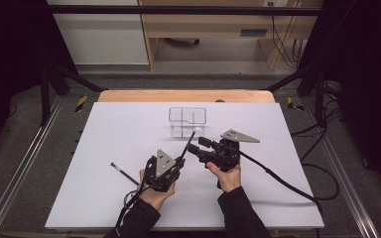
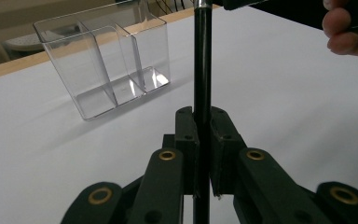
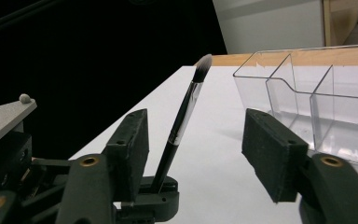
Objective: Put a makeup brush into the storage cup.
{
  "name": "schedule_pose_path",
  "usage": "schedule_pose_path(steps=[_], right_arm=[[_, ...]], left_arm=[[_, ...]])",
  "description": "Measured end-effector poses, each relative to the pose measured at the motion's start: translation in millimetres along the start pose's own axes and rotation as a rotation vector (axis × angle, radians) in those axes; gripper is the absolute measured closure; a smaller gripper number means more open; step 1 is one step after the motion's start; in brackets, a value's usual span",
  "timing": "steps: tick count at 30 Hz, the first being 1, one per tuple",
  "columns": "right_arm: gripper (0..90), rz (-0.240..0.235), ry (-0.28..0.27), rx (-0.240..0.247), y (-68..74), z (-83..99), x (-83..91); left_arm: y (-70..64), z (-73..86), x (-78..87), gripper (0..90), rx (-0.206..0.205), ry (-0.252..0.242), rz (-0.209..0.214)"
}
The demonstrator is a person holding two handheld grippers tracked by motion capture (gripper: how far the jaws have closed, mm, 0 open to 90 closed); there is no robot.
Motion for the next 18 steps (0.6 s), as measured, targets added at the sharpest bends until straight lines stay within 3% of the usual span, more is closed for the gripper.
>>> schedule_pose_path(steps=[18], right_arm=[[60.3,-0.002,-0.017,-0.035,0.5,-0.3,-2.6]], left_arm=[[-10.5,0.2,-4.9,83.1,0.009,0.001,0.011]])
Point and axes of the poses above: each handheld gripper's, and its own axes: x roughly backward along the jaws, z roughly out of its underside, y roughly to its left, the point moved 10 cm from there along -x, roughly forward along the jaws, and after that the axes turned 9 degrees about x, right-handed, at the moved point
